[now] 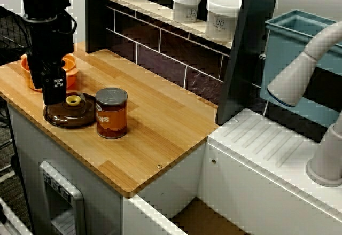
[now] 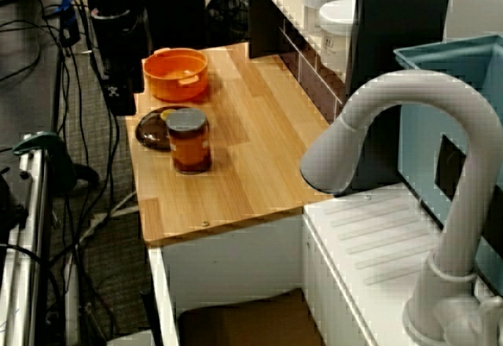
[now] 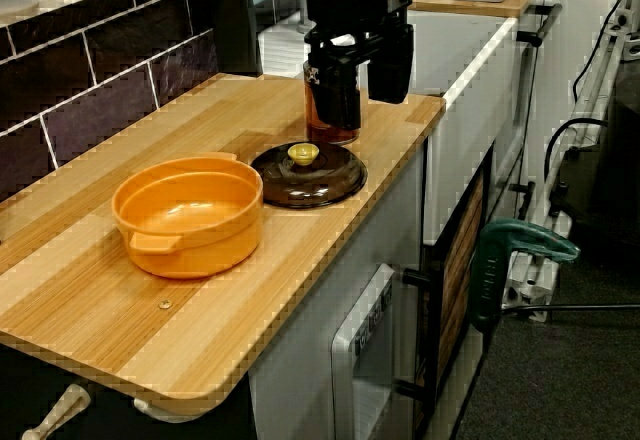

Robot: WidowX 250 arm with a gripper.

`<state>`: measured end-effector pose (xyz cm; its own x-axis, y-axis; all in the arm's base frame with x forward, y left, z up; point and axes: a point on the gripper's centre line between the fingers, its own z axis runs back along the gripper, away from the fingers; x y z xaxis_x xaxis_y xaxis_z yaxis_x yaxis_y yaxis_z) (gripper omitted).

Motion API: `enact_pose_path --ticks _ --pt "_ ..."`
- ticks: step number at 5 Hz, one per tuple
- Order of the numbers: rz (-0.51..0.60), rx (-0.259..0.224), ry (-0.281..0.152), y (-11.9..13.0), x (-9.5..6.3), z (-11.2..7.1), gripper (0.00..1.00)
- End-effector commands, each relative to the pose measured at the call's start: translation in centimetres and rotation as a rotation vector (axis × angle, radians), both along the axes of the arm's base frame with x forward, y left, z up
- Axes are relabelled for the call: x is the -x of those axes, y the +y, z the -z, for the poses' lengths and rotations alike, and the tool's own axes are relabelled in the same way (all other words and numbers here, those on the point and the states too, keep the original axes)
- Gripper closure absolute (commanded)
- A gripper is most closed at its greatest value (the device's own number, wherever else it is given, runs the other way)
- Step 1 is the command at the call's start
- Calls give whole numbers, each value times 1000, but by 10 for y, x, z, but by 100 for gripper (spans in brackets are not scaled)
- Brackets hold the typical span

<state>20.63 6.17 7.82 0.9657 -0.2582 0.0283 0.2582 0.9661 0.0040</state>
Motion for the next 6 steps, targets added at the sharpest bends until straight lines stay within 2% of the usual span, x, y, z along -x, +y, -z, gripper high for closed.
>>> enact_pose_path --ticks 1,2,4,5,6 --pt "178 -17 -32 -16 -12 -3 0" --pt "339 13 -13 -17 -21 3 0" --pt "335 17 -3 -28 -31 18 0" --pt "325 30 10 -35 -37 21 0" --pt "331 22 7 -50 -43 20 0"
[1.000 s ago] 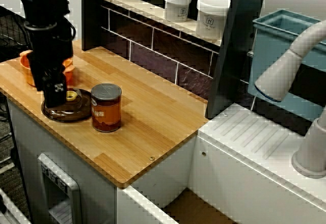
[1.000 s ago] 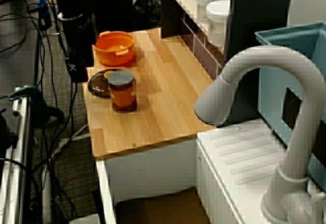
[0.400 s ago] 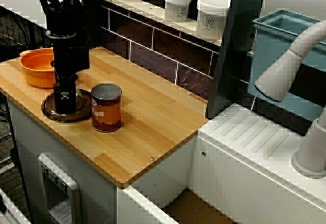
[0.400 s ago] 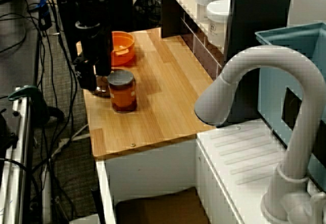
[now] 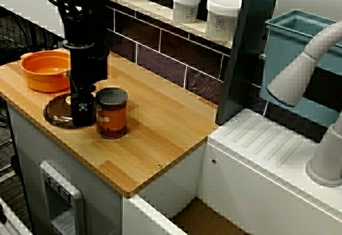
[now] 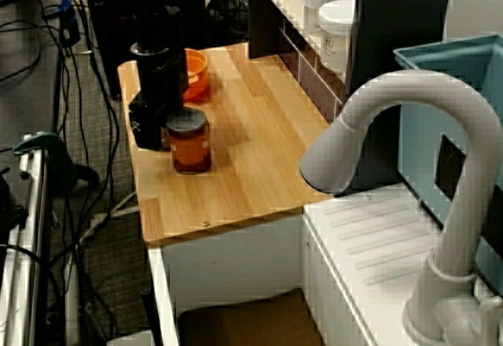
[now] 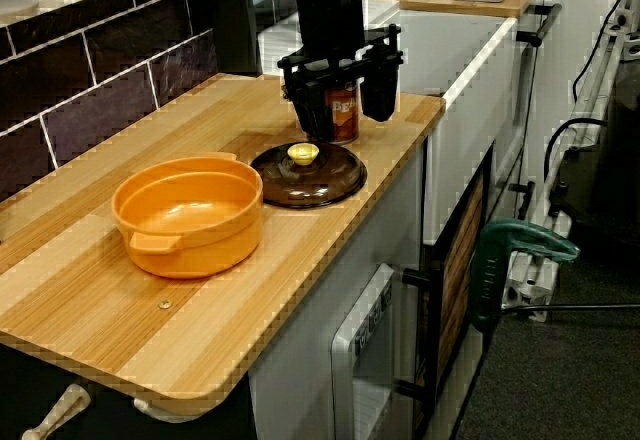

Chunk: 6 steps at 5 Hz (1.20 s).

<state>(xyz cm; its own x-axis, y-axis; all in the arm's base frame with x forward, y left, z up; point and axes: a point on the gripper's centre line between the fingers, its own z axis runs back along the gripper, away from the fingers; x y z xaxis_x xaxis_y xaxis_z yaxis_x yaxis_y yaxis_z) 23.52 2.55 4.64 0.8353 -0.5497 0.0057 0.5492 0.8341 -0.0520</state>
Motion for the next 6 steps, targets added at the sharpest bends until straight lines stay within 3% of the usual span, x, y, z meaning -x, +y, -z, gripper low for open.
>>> enact_pose_path --ticks 1,3,6 --pt "-5 -4 -30 -25 -20 -10 0" --pt "-44 -30 -40 -50 -34 2 0" --pt "-46 -28 -28 -84 -49 3 0"
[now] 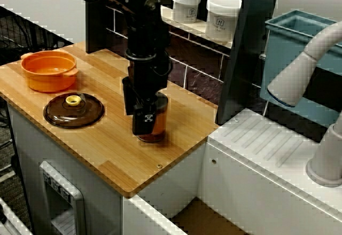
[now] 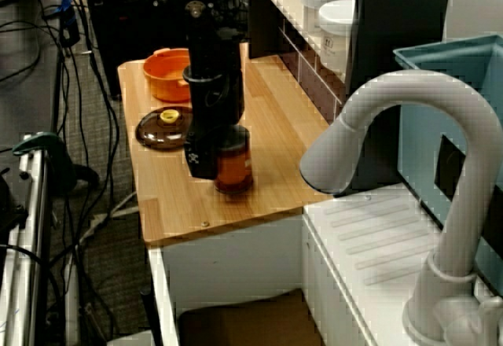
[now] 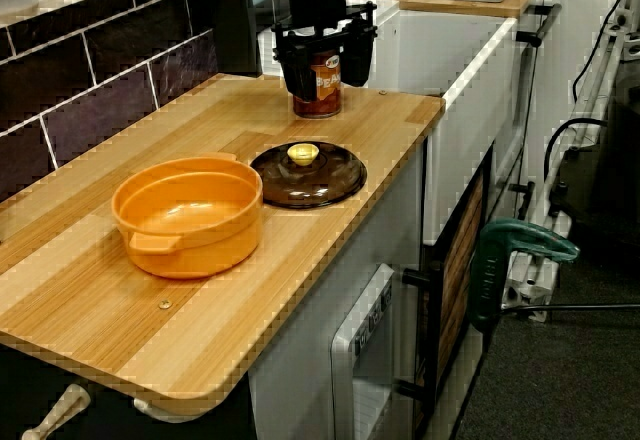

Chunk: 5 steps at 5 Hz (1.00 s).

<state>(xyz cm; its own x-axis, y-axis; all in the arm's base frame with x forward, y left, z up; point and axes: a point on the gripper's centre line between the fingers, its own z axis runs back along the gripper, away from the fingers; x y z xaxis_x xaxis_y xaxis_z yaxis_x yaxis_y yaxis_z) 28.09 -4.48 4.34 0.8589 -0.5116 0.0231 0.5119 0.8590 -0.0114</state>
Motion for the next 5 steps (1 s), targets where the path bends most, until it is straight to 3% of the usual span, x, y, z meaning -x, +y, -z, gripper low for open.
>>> enact_pose_path --ticks 1,3,5 --pt "-1 -24 6 -24 -6 7 0" --pt "-29 -20 27 -22 -12 4 0" --pt "-75 5 35 9 -8 -6 0"
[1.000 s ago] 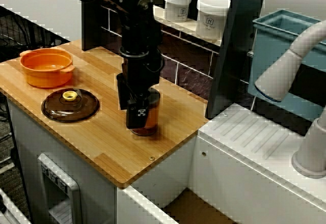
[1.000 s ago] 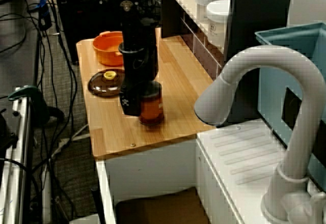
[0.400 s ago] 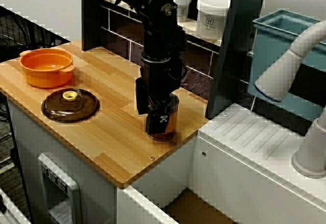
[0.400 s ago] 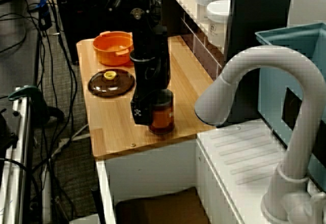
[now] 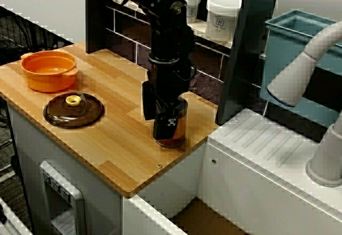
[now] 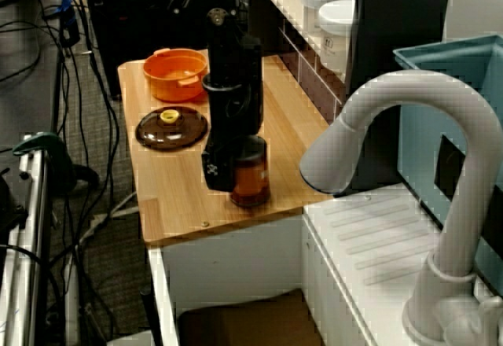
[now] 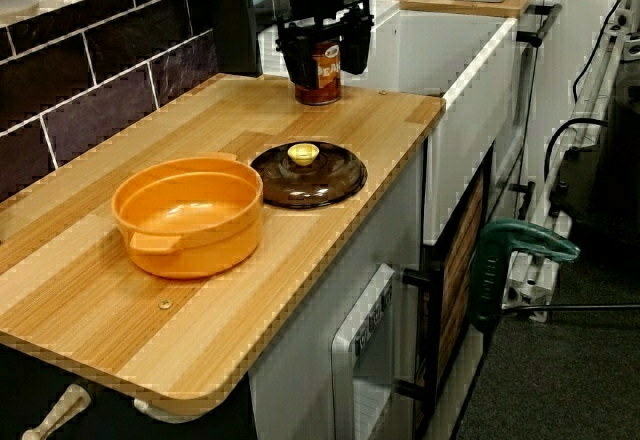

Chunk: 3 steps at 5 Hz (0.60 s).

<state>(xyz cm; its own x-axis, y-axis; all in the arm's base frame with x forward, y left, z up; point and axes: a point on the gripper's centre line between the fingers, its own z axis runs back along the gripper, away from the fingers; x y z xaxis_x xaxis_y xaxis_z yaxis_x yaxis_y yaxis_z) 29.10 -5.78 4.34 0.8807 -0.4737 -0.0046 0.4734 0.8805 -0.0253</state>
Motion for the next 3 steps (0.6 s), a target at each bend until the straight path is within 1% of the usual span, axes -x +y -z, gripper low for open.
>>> enact_pose_path --ticks 1,2,3 --pt "-52 15 -5 36 7 -13 0" --pt "-68 20 -7 52 10 -21 0" --pt "-73 43 15 65 14 -30 0"
